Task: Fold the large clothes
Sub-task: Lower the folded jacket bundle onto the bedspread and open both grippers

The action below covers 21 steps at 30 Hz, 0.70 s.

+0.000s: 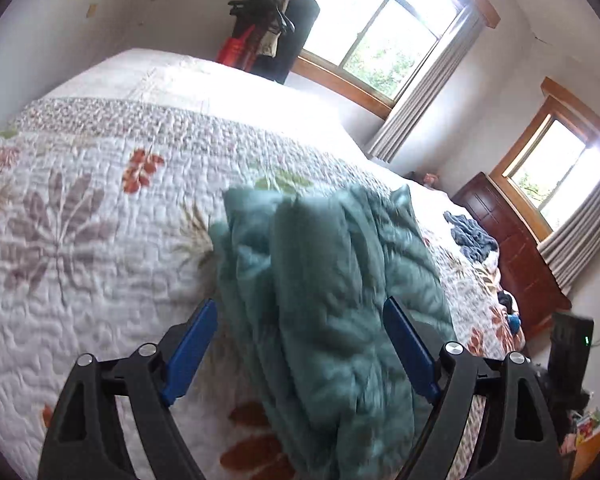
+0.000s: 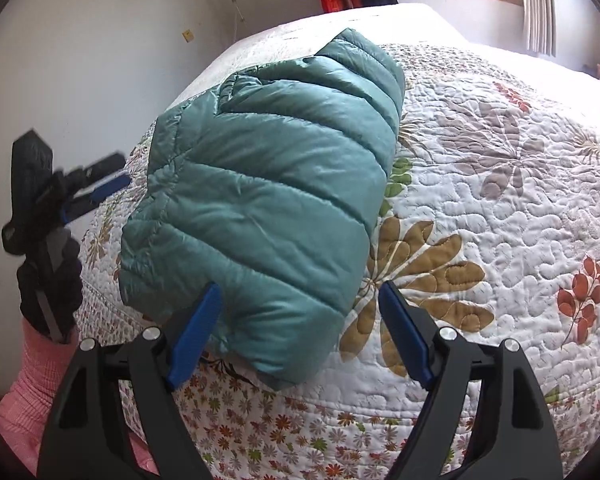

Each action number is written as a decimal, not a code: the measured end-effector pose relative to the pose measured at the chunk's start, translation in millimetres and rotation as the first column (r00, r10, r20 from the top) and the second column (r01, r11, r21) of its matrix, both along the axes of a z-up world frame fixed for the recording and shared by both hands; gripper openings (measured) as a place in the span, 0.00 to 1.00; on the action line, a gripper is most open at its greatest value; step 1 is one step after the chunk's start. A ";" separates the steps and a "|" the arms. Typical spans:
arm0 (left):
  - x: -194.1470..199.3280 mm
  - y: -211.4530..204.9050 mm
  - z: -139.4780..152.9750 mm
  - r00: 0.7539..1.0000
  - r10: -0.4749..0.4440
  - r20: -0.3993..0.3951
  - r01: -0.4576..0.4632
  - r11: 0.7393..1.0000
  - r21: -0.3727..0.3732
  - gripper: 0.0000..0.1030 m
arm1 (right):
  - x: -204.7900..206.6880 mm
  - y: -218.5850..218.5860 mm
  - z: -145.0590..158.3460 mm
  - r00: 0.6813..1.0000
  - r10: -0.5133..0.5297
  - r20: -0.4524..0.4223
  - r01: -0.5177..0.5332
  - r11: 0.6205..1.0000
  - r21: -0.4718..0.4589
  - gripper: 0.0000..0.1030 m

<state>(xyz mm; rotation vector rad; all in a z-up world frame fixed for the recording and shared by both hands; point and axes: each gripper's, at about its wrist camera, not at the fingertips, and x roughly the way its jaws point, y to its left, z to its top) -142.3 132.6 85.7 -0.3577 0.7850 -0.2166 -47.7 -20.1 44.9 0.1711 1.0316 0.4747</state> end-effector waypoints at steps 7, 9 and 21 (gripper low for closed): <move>49.0 15.2 -26.0 0.988 0.093 -0.122 -0.087 0.995 0.052 0.82 | 2.3 4.5 -4.2 1.000 0.003 -0.019 -0.002 1.000 0.016 0.78; 56.4 22.0 -43.9 0.981 0.092 -0.170 -0.087 0.996 0.038 0.82 | 3.3 5.5 -4.6 1.000 0.003 -0.020 -0.002 1.000 0.017 0.78; 34.5 38.7 -64.7 0.967 0.106 -0.231 -0.122 0.991 -0.056 0.82 | -5.7 18.8 5.8 1.000 0.006 0.026 -0.005 1.000 -0.014 0.86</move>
